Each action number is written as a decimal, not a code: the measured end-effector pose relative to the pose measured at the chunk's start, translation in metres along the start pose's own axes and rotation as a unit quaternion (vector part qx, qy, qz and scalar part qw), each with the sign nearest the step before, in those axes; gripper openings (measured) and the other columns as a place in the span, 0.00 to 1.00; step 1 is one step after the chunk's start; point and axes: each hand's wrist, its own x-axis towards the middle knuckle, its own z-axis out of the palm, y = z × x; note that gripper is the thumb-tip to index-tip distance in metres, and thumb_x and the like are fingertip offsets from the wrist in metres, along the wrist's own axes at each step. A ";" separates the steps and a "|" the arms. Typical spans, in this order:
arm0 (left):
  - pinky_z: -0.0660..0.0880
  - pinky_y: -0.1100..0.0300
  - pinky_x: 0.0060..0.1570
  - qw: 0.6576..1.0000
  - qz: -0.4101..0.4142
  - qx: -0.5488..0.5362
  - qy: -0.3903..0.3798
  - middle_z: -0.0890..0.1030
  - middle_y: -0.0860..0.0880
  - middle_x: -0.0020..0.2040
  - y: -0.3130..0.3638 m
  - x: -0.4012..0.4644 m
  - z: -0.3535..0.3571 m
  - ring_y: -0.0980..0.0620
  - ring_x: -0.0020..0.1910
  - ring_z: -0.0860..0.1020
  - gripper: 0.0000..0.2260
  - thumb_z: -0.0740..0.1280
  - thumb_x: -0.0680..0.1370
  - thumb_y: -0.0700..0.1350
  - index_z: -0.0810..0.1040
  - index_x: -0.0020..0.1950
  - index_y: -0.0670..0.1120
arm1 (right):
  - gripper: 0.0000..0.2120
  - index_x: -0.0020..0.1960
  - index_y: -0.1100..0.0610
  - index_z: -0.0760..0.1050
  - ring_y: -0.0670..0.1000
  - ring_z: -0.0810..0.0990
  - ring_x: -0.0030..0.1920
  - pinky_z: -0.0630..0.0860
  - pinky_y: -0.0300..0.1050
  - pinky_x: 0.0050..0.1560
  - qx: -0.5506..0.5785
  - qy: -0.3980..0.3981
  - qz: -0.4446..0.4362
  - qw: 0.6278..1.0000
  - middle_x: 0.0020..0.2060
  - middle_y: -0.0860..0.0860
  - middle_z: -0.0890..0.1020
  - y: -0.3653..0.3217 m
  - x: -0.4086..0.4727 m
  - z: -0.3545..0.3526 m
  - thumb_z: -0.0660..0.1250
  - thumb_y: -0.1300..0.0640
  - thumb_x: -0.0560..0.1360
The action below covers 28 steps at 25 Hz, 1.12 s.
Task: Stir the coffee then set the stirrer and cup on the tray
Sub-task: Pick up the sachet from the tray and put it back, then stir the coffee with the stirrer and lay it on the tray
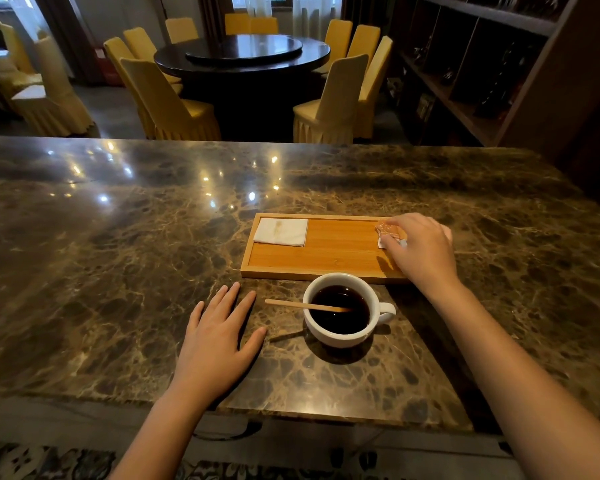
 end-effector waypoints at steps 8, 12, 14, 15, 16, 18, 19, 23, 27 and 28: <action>0.48 0.46 0.70 1.000 0.004 -0.007 0.002 0.57 0.47 0.74 0.000 -0.001 0.000 0.53 0.72 0.50 0.30 0.47 0.72 0.64 0.57 0.71 0.53 | 0.20 0.64 0.52 0.71 0.49 0.71 0.63 0.68 0.46 0.60 0.094 -0.160 -0.236 0.954 0.61 0.49 0.77 -0.110 -0.070 -0.030 0.65 0.49 0.74; 0.47 0.46 0.70 1.000 0.000 -0.002 -0.003 0.56 0.47 0.74 0.001 -0.001 0.000 0.53 0.72 0.49 0.30 0.46 0.72 0.65 0.57 0.72 0.53 | 0.12 0.56 0.55 0.76 0.54 0.74 0.55 0.70 0.50 0.52 0.020 -0.148 -0.299 0.943 0.53 0.52 0.81 -0.128 -0.080 -0.007 0.67 0.54 0.73; 0.46 0.46 0.70 1.000 0.001 0.001 -0.005 0.56 0.47 0.74 0.000 -0.001 0.001 0.53 0.72 0.49 0.30 0.46 0.72 0.65 0.56 0.72 0.54 | 0.06 0.49 0.57 0.78 0.55 0.76 0.50 0.71 0.50 0.46 0.014 -0.133 -0.305 0.943 0.47 0.53 0.82 -0.127 -0.081 -0.005 0.66 0.57 0.74; 0.46 0.46 0.70 1.000 0.001 0.001 -0.004 0.56 0.47 0.74 0.000 -0.001 0.001 0.53 0.72 0.49 0.30 0.46 0.72 0.65 0.56 0.72 0.54 | 0.05 0.47 0.57 0.79 0.55 0.77 0.47 0.71 0.49 0.44 0.028 -0.127 -0.298 0.946 0.44 0.53 0.82 -0.125 -0.081 -0.007 0.66 0.58 0.74; 0.46 0.46 0.70 1.000 0.001 -0.001 -0.003 0.56 0.47 0.74 0.000 0.000 0.001 0.53 0.72 0.49 0.30 0.46 0.72 0.65 0.57 0.72 0.54 | 0.04 0.46 0.57 0.80 0.55 0.77 0.46 0.72 0.49 0.41 0.048 -0.118 -0.286 0.950 0.43 0.53 0.82 -0.121 -0.081 -0.011 0.67 0.59 0.73; 0.47 0.46 0.70 1.000 0.002 -0.004 -0.001 0.57 0.47 0.74 -0.001 0.000 0.001 0.52 0.72 0.50 0.30 0.46 0.72 0.65 0.57 0.72 0.54 | 0.04 0.46 0.56 0.81 0.53 0.78 0.45 0.73 0.47 0.38 0.101 -0.091 -0.241 0.961 0.42 0.52 0.83 -0.110 -0.078 -0.022 0.68 0.59 0.72; 0.47 0.46 0.70 1.000 0.003 -0.002 -0.001 0.56 0.47 0.74 -0.001 0.000 0.001 0.52 0.72 0.50 0.30 0.46 0.72 0.65 0.57 0.72 0.54 | 0.05 0.47 0.55 0.81 0.52 0.78 0.45 0.74 0.47 0.38 0.128 -0.081 -0.209 0.966 0.43 0.52 0.82 -0.102 -0.075 -0.028 0.68 0.58 0.73; 0.47 0.46 0.70 1.000 0.004 0.004 -0.006 0.56 0.48 0.74 -0.002 0.000 0.001 0.52 0.72 0.50 0.30 0.46 0.72 0.65 0.56 0.72 0.54 | 0.06 0.48 0.57 0.81 0.48 0.77 0.43 0.75 0.43 0.42 0.181 -0.027 -0.122 0.976 0.41 0.51 0.81 -0.064 -0.066 -0.049 0.66 0.58 0.74; 0.48 0.45 0.70 1.000 0.005 0.003 -0.003 0.56 0.48 0.74 -0.002 0.001 0.001 0.52 0.72 0.50 0.31 0.45 0.72 0.65 0.57 0.72 0.54 | 0.07 0.48 0.57 0.81 0.42 0.78 0.42 0.73 0.29 0.41 0.232 -0.044 -0.069 0.969 0.39 0.43 0.78 -0.035 -0.071 -0.058 0.65 0.60 0.75; 0.48 0.45 0.70 1.000 0.006 0.003 -0.003 0.56 0.47 0.74 -0.002 0.001 0.001 0.52 0.72 0.50 0.31 0.45 0.72 0.65 0.57 0.72 0.54 | 0.07 0.48 0.57 0.81 0.43 0.79 0.41 0.74 0.28 0.41 0.247 -0.058 -0.059 0.965 0.40 0.42 0.79 -0.030 -0.074 -0.059 0.65 0.61 0.75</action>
